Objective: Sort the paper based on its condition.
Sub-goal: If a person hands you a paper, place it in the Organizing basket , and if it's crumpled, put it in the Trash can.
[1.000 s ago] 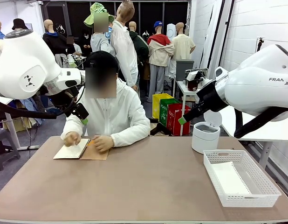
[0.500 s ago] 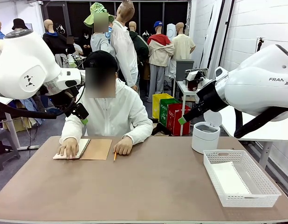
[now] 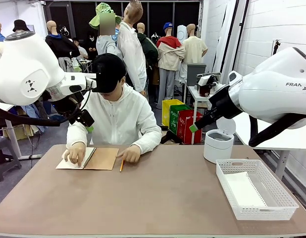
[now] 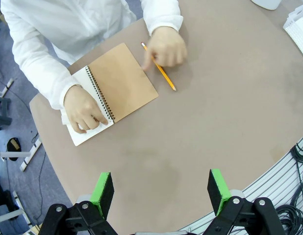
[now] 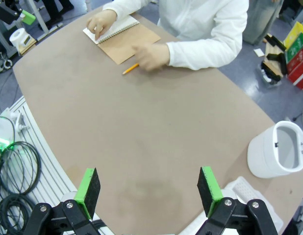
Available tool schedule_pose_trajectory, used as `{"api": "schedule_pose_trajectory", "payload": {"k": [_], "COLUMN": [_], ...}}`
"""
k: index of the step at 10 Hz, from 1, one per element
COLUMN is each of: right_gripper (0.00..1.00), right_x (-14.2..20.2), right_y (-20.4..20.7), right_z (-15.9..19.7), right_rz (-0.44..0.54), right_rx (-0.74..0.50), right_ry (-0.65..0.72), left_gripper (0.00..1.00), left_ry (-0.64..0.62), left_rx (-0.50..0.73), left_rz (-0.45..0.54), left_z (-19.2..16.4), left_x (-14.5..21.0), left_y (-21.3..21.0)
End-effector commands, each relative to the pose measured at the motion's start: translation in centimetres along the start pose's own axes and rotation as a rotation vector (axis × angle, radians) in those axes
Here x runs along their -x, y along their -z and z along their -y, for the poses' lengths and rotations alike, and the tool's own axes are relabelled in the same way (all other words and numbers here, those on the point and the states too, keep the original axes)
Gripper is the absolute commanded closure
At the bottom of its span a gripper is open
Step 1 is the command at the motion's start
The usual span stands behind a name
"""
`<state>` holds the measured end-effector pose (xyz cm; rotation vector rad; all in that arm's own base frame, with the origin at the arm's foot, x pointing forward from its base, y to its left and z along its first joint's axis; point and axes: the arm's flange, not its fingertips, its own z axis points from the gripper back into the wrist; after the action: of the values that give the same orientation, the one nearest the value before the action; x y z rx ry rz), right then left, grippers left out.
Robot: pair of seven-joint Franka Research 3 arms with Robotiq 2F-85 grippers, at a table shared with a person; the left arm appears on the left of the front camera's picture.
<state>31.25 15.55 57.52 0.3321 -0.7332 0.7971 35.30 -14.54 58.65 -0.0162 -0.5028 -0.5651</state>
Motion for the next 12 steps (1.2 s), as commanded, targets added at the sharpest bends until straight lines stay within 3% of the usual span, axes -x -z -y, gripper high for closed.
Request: {"api": "schedule_pose_trajectory", "payload": {"k": [1,12], "right_gripper": [0.00,0.00], "right_x": [0.10,0.10], "right_y": [0.03,0.03], "right_z": [-0.06,-0.06], "right_rz": [-0.003,-0.003], "right_rx": [0.004,0.004], "right_ry": [0.000,0.000], "left_gripper": [0.00,0.00], "left_ry": [-0.002,-0.002], "left_rx": [0.003,0.003], "left_rz": [0.007,0.007], "left_z": [-0.11,-0.11], "left_x": [-0.02,-0.02], "left_y": [-0.05,-0.05]}}
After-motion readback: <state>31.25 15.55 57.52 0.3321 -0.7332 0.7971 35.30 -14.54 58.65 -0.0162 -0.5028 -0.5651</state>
